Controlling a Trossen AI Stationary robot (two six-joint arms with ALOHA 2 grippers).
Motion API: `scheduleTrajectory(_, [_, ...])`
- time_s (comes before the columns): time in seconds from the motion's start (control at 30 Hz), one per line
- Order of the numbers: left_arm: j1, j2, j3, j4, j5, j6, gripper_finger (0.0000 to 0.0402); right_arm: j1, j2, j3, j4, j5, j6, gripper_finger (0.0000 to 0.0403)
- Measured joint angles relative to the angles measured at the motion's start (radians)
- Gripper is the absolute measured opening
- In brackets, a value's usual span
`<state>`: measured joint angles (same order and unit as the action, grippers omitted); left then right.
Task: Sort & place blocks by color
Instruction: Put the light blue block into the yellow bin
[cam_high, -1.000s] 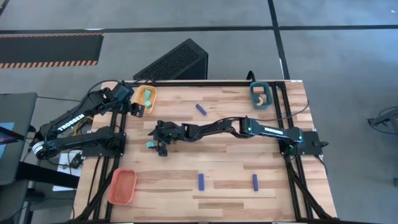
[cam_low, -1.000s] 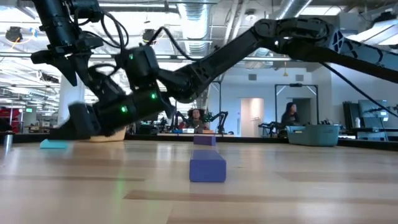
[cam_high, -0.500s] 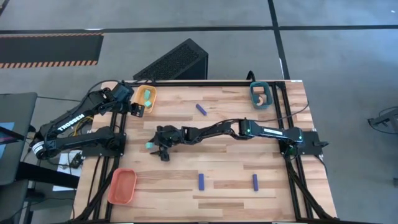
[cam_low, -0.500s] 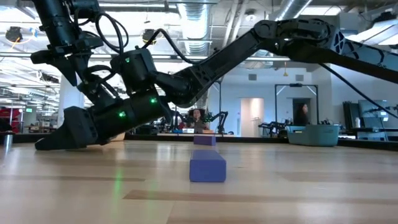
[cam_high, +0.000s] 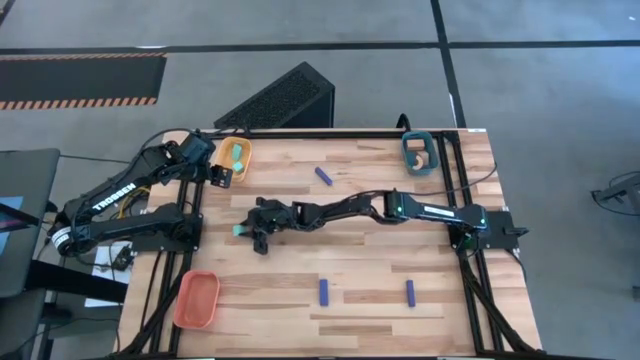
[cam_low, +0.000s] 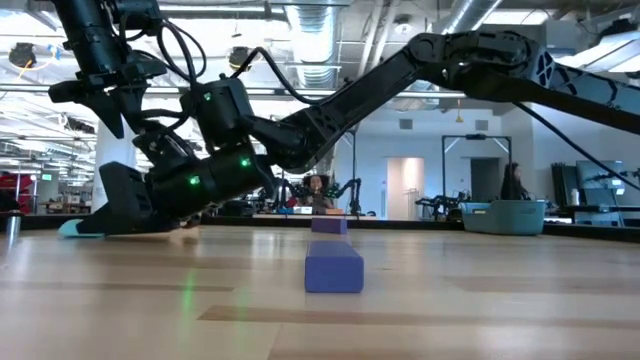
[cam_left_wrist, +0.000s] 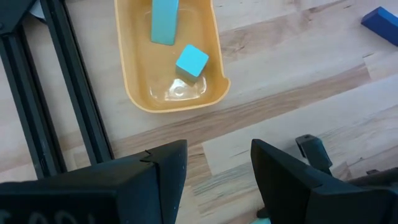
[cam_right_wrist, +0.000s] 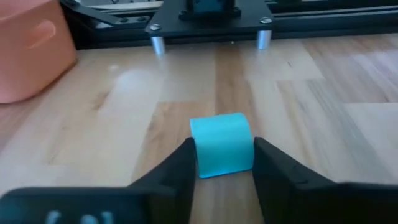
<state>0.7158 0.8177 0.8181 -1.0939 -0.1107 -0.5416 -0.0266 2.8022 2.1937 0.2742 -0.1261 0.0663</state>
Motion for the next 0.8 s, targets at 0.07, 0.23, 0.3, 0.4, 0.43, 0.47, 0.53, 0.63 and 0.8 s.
scheduleTrajectory(0.07, [0.000,0.000,0.000,0.000,0.000,0.000,0.0164,0.001,-0.007,0.000,-0.015,-0.016,0.027,0.0111])
scheduleTrajectory(0.23, [0.000,-0.003,0.000,0.001,0.000,0.002,0.0164,-0.007,-0.059,-0.003,-0.117,-0.030,0.134,0.0097])
scheduleTrajectory(0.3, [0.000,-0.009,0.000,0.006,-0.003,0.003,0.0164,-0.014,-0.100,-0.003,-0.174,-0.031,0.143,0.0107])
scheduleTrajectory(0.4, [-0.001,-0.022,0.000,0.013,-0.005,-0.002,0.0164,-0.027,-0.178,-0.003,-0.270,-0.030,0.103,0.0125])
scheduleTrajectory(0.43, [-0.001,-0.027,0.000,0.017,-0.006,-0.003,0.0164,-0.031,-0.200,-0.002,-0.305,-0.030,0.076,0.0128])
scheduleTrajectory(0.47, [-0.001,-0.033,0.000,0.020,-0.006,-0.006,0.0164,-0.036,-0.221,0.000,-0.339,-0.030,0.050,0.0129])
scheduleTrajectory(0.53, [-0.001,-0.048,0.000,0.022,-0.006,-0.021,0.0164,-0.044,-0.262,-0.002,-0.433,-0.030,-0.002,0.0129])
scheduleTrajectory(0.63, [-0.001,-0.078,0.000,0.044,-0.005,-0.045,0.0164,-0.065,-0.318,-0.004,-0.527,-0.042,-0.055,0.0126])
scheduleTrajectory(0.8, [-0.018,-0.135,0.000,0.103,-0.001,-0.096,0.0164,-0.128,-0.389,-0.011,-0.643,-0.103,-0.085,0.0128])
